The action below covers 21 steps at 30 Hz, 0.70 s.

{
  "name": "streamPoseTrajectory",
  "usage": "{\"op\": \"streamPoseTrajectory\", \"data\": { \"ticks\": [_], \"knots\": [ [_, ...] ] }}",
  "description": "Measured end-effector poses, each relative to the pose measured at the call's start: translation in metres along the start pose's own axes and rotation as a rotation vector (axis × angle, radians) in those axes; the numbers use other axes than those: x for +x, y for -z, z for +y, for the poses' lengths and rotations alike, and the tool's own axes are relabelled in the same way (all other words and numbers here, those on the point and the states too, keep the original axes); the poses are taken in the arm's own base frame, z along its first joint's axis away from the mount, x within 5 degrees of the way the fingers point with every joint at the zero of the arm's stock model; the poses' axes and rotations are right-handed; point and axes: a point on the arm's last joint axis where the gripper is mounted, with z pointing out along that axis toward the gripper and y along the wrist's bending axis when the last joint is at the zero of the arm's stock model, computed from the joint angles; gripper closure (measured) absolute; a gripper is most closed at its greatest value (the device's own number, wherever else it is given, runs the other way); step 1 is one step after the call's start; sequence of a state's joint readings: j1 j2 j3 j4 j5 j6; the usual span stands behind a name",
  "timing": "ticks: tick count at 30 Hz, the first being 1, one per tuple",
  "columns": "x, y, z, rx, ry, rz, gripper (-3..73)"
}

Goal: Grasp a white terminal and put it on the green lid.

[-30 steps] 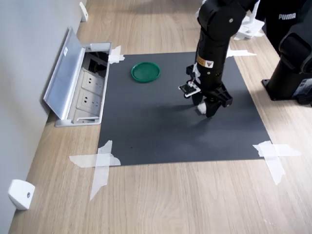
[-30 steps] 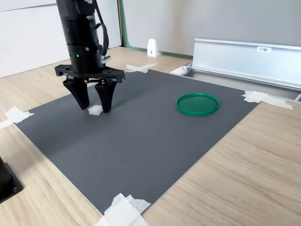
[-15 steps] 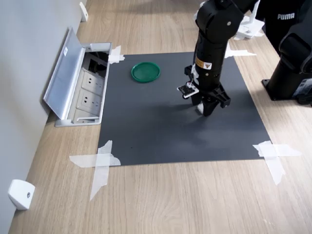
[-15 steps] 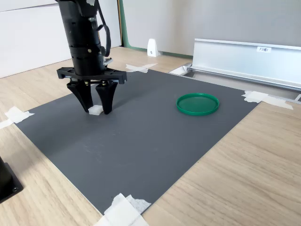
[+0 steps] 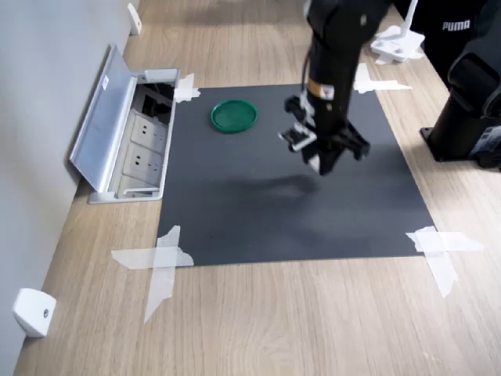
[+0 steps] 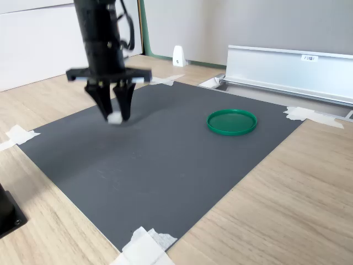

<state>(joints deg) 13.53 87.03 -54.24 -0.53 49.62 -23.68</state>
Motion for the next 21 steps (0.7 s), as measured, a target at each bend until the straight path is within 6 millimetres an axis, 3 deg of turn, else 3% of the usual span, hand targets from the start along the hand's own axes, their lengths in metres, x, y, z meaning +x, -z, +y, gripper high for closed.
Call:
{"op": "streamPoseTrajectory", "data": {
  "ticks": [5, 10, 15, 21],
  "knots": [
    [-0.018, 0.053, -0.033, 0.057, 0.083, -0.075, 38.4],
    [-0.009, 0.086, -0.088, 0.163, 0.081, -0.121, 38.4],
    [0.017, 0.079, -0.136, 0.201, 0.062, -0.057, 38.4],
    [0.033, 0.038, -0.17, 0.169, 0.031, 0.022, 38.4]
  ]
}}
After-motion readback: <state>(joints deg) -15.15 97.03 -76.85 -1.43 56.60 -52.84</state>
